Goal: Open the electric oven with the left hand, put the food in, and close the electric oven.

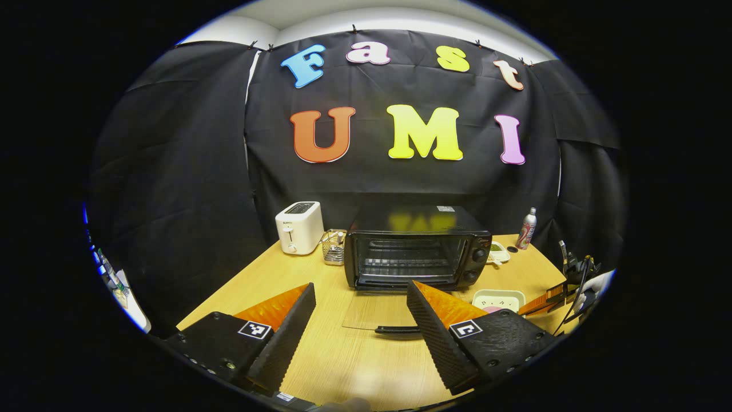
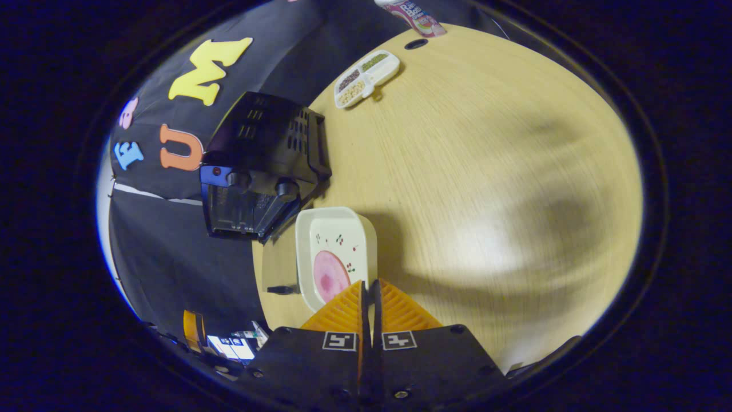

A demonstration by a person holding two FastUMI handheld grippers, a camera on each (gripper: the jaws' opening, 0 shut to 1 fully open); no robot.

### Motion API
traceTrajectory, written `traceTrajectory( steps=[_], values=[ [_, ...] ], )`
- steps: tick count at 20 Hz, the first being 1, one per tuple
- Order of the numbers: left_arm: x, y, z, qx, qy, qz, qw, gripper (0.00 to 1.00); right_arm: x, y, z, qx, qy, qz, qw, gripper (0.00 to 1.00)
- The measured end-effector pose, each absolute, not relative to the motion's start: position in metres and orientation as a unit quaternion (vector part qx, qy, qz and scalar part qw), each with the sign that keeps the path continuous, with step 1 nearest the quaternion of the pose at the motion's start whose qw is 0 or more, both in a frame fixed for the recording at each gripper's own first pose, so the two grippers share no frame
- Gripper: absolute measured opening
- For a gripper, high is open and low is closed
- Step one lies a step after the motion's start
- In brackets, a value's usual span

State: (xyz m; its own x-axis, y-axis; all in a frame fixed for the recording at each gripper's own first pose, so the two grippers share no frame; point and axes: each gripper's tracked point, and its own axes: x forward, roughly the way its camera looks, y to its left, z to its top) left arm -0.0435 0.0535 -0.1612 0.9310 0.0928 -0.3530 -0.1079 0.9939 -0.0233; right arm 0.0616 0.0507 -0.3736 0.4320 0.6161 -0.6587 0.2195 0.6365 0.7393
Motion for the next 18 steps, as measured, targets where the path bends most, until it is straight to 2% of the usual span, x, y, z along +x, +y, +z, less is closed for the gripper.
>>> traceTrajectory(
  steps=[1,2,3,4,5,8,9,10,12,15,16,17,18],
  values=[
    [-0.043,0.048,-0.161,-0.022,0.178,0.046,0.983,0.97,0.060,0.046,-0.370,0.401,0.511,0.129,0.749,0.03],
    [-0.041,0.046,-0.160,-0.022,0.178,0.041,0.983,0.98,0.059,0.042,-0.365,0.397,0.505,0.129,0.755,0.00],
    [-0.040,0.044,-0.161,-0.021,0.178,0.037,0.983,0.97,0.057,0.039,-0.361,0.400,0.498,0.129,0.758,0.04],
    [-0.039,0.043,-0.160,-0.021,0.177,0.032,0.983,0.97,0.058,0.034,-0.359,0.404,0.494,0.125,0.760,0.00],
    [-0.039,0.041,-0.161,-0.020,0.179,0.028,0.983,0.97,0.056,0.029,-0.360,0.407,0.493,0.117,0.760,0.03],
    [-0.036,0.041,-0.160,-0.018,0.177,0.020,0.984,0.97,0.050,0.024,-0.355,0.430,0.486,0.098,0.754,0.03],
    [-0.036,0.042,-0.160,-0.017,0.177,0.020,0.984,0.97,0.047,0.025,-0.352,0.436,0.483,0.092,0.754,0.00],
    [-0.035,0.043,-0.159,-0.017,0.177,0.018,0.984,0.97,0.046,0.028,-0.347,0.442,0.479,0.088,0.754,0.03],
    [-0.034,0.044,-0.156,-0.015,0.175,0.016,0.984,0.97,0.045,0.046,-0.335,0.463,0.465,0.086,0.750,0.00],
    [-0.032,0.045,-0.154,-0.007,0.177,0.009,0.984,0.97,0.052,0.082,-0.318,0.495,0.446,0.074,0.742,0.03],
    [-0.032,0.046,-0.154,-0.005,0.178,0.007,0.984,0.97,0.057,0.096,-0.313,0.505,0.438,0.072,0.740,0.00],
    [-0.031,0.047,-0.154,-0.002,0.181,0.004,0.983,0.97,0.061,0.112,-0.310,0.510,0.432,0.069,0.741,0.04],
    [-0.031,0.047,-0.152,-0.001,0.183,0.001,0.983,0.97,0.063,0.127,-0.308,0.512,0.429,0.066,0.741,0.00]
  ],
)
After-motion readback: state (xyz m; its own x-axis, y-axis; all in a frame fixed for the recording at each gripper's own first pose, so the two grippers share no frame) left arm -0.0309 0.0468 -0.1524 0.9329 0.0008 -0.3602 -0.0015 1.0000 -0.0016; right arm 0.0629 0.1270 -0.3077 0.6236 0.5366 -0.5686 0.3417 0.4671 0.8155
